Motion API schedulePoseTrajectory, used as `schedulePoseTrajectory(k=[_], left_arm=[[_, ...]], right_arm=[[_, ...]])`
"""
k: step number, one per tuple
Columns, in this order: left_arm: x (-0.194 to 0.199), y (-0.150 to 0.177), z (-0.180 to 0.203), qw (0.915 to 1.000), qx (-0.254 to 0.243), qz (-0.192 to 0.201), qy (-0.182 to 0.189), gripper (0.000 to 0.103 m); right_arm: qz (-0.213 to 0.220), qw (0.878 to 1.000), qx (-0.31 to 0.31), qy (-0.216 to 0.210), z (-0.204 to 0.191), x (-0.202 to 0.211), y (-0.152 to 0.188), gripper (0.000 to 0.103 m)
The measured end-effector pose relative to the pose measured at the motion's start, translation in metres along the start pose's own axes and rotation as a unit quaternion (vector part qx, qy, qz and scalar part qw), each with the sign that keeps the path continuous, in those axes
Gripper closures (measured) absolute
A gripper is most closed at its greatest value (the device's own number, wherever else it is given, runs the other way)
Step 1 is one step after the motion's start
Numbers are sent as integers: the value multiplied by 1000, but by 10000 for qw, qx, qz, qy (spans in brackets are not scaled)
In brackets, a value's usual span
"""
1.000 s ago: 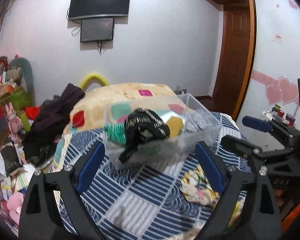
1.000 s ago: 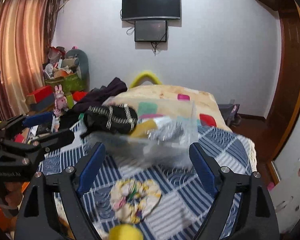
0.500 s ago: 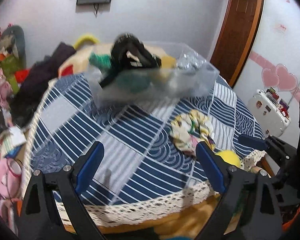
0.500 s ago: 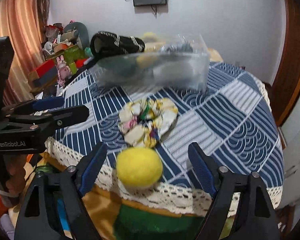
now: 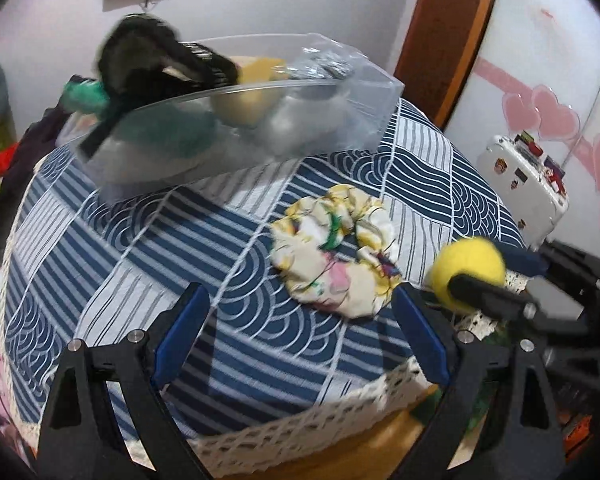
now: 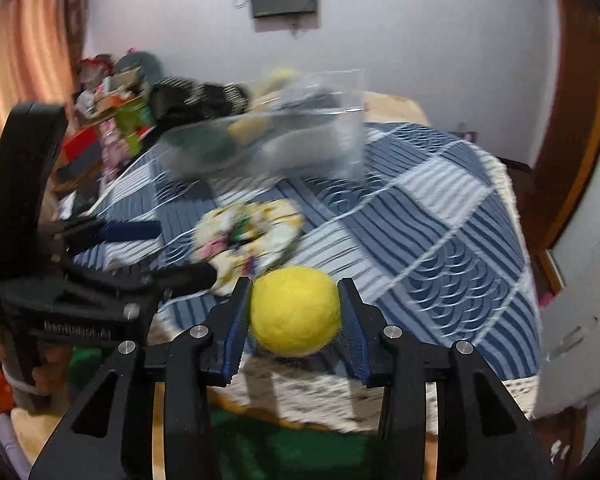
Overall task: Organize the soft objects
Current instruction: 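Grasp the yellow felt ball with the right gripper while the left gripper grasps the floral scrunchie, then carry the ball and scrunchie over the box and release both inside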
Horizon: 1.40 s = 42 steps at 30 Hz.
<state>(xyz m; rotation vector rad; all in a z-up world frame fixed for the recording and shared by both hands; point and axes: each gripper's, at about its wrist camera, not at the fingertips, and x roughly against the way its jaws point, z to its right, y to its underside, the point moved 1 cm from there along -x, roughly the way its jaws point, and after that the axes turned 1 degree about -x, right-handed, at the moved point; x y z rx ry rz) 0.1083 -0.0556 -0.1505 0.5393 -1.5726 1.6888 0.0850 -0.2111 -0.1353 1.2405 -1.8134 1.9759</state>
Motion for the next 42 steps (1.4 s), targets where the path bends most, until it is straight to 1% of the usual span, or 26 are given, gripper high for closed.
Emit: schedulePoseTrajectory(k=[4,5,7,8,9,10,12,13,14,15,18,22,25,33,38,42], left_arm=[[-17,-6,16,9996,-286,-75,-19,9],[-22,-6,20,9993,-346,-113,15,11],[-30,-7,25,9990,-400,-185,60,20],[-33,-8,26,9990,-426,-165,9,32],[-33,-9,27,9988,-471,-110,-82,42],[-33,-9,28,9985,-524,-50,-172,47],[-32,-10,25,9984,-533,16,-185,70],[-31,-11,24,9986,-499,35,-168,76],[-31,-12,21,9987,-481,51,-186,85],[-28,-12,18,9987,-462,65,-191,87],[-24,-14,7,9995,-252,111,-146,89],[-4,-18,-7,9991,-53,368,-197,89],[16,-23,-13,9978,6,623,-231,89],[62,-45,-27,9922,139,1210,-254,89],[78,-65,-33,9877,189,1522,-293,89],[81,-84,-37,9847,196,1703,-313,89]], right_arm=[[93,9996,-196,186,15,2,-6,63],[143,9994,-223,213,16,3,-9,63],[213,9992,-236,250,17,4,-14,63],[253,9990,-233,273,16,3,-20,63],[283,9990,-230,262,16,3,-22,63],[307,9990,-228,245,15,2,-25,63],[347,9989,-204,231,12,0,-31,63],[359,9989,-190,224,11,-1,-34,63],[372,9990,-155,202,8,-1,-35,63],[380,9990,-117,189,6,0,-36,63],[397,9990,-39,182,0,-1,-38,63],[403,9991,-45,135,-2,-2,-42,63],[466,9988,-31,124,-3,0,-48,63],[868,9962,54,68,-8,10,-75,63],[1158,9932,144,49,-12,13,-95,63],[1328,9910,172,38,-14,9,-112,63]])
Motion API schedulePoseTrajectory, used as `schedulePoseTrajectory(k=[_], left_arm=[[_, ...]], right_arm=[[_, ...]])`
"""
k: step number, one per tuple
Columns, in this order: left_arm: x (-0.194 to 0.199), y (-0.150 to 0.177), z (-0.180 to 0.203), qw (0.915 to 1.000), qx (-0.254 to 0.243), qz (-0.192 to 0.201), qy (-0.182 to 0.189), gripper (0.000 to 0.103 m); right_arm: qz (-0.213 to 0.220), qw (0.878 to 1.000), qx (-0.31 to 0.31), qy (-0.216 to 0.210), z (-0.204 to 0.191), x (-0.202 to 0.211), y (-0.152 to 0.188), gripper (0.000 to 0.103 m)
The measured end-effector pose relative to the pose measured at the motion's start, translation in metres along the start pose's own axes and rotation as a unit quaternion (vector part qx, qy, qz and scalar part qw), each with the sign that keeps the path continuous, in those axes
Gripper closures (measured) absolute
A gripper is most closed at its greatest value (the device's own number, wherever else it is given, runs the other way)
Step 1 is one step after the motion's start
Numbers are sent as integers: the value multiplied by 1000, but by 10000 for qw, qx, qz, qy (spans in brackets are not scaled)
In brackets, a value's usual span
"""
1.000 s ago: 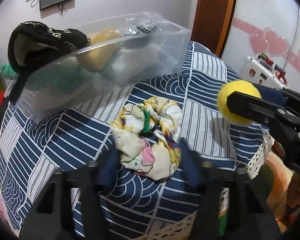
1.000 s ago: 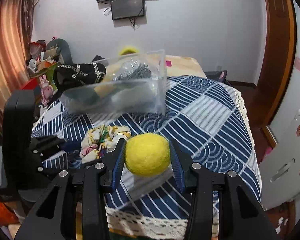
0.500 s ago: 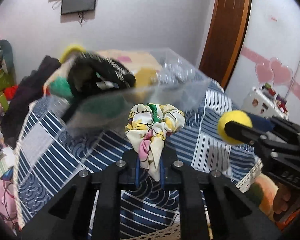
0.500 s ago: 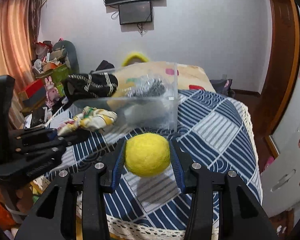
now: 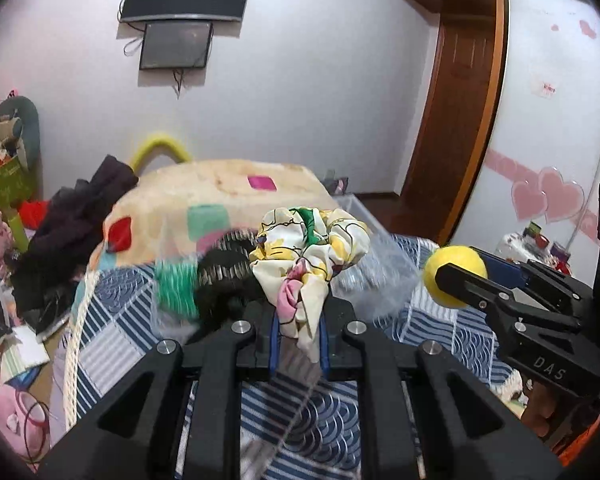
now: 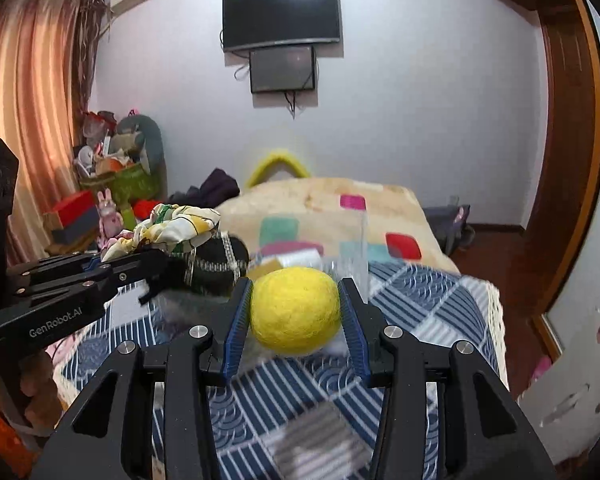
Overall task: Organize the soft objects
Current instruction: 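Carry the ball and scrunchie over the box and release both inside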
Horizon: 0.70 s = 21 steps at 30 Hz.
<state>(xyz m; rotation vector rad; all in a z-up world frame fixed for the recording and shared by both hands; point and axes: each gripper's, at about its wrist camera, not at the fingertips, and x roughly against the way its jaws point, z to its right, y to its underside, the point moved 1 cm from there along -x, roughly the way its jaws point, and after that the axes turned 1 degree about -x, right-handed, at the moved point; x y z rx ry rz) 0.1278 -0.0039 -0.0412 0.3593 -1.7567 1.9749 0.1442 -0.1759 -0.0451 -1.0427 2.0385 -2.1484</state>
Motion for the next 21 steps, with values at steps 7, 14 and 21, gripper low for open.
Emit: schedulePoseTrajectory(k=[7,14,21], left_arm=[[-24,-19,-8,9999,60,58,-106,89],[-66,-23,-11,9996,-7,-230,-188,89],[-95,-13,-20,9982,96,-540,-257,60]], right_arm=[[142,9999,30,56,-2,-28,-21,63],[-33,10000,57,58,-5,-64,-28,63],[-579,9982,-151,-33,1,-94,-11,56]])
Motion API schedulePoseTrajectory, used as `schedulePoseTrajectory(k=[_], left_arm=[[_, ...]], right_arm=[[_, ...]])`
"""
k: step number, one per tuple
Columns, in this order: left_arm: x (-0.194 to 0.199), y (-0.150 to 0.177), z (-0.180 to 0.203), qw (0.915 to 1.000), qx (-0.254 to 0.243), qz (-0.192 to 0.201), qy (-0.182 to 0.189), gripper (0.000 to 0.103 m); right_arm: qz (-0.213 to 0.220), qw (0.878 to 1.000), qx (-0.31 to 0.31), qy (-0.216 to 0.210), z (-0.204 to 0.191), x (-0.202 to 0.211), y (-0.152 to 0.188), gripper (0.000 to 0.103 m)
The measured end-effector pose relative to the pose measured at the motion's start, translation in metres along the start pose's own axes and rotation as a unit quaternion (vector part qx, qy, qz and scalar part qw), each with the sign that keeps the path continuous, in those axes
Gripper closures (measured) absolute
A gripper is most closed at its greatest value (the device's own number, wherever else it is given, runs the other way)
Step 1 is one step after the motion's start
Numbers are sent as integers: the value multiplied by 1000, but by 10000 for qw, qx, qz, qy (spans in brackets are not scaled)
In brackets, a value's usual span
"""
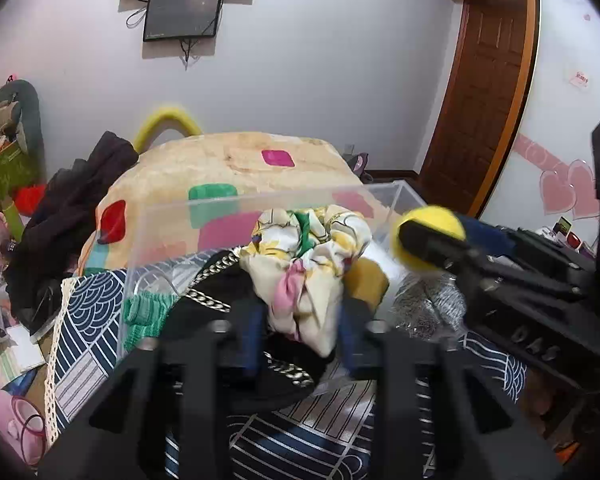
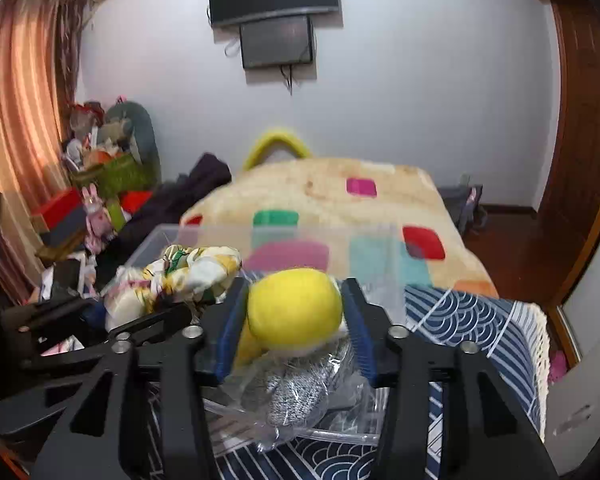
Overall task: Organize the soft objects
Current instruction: 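Carry the ball and scrunchie over the box and release both inside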
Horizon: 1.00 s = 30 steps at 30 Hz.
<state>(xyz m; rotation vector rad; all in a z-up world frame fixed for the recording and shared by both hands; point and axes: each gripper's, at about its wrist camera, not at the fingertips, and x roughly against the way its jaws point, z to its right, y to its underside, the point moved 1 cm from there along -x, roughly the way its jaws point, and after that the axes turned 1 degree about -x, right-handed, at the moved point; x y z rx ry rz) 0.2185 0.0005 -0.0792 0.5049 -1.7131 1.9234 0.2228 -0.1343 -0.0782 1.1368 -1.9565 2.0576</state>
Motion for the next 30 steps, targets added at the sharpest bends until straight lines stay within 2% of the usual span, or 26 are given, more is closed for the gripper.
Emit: schedulePoseTrajectory(k=[4,10,17,25,27,30], left_arm=[[2,7,2,10000,-53,39,-48,57],[18,7,0,9998,-37,184,50,54],[63,5,2,9976,-140,671,-37,43],[114,6,-2,9933,-62,1155,-77,36],[126,8,-1,9919,-79,1263,-70,35],[141,14,1,9899,-165,1406,-87,27]], right_arm=[[-64,9999,-80,-53,6,3,1,49],[244,9997,47,-19,3,30,-5,45],[754,9970,175,-93,-10,71,-12,35],[1227,9922,194,-93,-17,109,-9,31],[1398,9900,95,-175,-15,119,-5,19],[1555,9876,111,-167,-17,127,1,19]])
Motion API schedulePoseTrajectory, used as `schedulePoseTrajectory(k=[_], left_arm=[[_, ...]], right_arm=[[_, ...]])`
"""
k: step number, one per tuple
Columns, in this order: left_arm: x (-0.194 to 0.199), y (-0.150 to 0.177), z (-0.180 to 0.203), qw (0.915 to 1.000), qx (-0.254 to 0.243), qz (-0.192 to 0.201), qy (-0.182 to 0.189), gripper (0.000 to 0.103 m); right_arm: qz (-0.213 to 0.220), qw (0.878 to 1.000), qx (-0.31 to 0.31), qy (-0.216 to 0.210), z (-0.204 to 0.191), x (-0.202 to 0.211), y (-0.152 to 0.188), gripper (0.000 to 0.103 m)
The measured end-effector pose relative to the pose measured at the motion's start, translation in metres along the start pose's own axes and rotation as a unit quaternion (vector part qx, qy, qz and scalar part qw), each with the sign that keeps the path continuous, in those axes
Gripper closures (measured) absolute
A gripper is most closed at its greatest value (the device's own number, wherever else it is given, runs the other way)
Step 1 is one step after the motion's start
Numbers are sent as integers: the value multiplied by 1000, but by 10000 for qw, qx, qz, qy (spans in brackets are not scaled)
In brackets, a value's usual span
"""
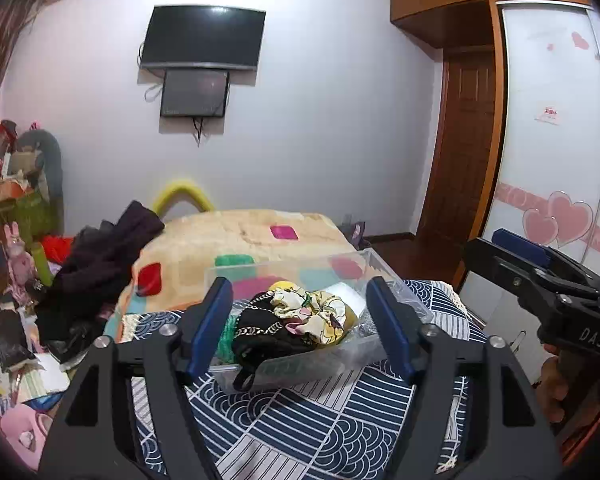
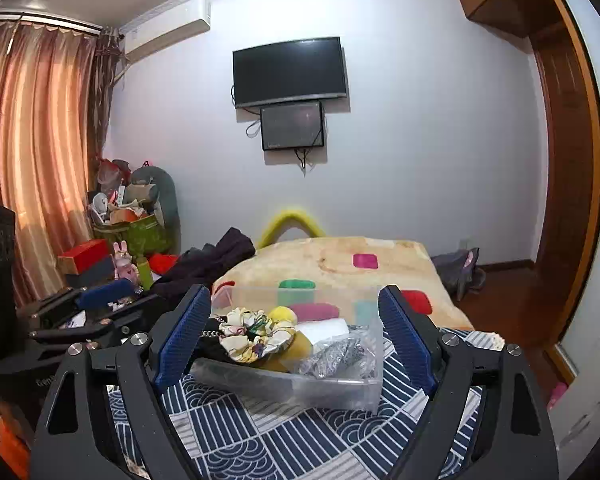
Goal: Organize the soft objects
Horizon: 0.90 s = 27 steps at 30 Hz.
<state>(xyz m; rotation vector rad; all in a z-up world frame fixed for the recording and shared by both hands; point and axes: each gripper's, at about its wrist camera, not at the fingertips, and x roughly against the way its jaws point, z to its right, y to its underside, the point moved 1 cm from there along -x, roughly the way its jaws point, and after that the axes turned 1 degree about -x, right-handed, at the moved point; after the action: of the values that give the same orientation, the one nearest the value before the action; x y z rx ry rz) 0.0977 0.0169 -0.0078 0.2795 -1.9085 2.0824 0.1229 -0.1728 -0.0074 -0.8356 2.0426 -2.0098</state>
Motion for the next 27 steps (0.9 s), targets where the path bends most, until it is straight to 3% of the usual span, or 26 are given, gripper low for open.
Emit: schedulePoseTrajectory(k=[8,13,27], left_arm=[[27,2,7,9993,-145,344,-47,23],[32,4,7,9991,-135,400,-25,16],[39,6,11,9986,-164,496,-87,13]], right_arm=[[165,9996,180,137,-8,11,8,18],[173,9998,88,100,-6,11,10,18],[232,9997,75,77,-6,18,15,14]])
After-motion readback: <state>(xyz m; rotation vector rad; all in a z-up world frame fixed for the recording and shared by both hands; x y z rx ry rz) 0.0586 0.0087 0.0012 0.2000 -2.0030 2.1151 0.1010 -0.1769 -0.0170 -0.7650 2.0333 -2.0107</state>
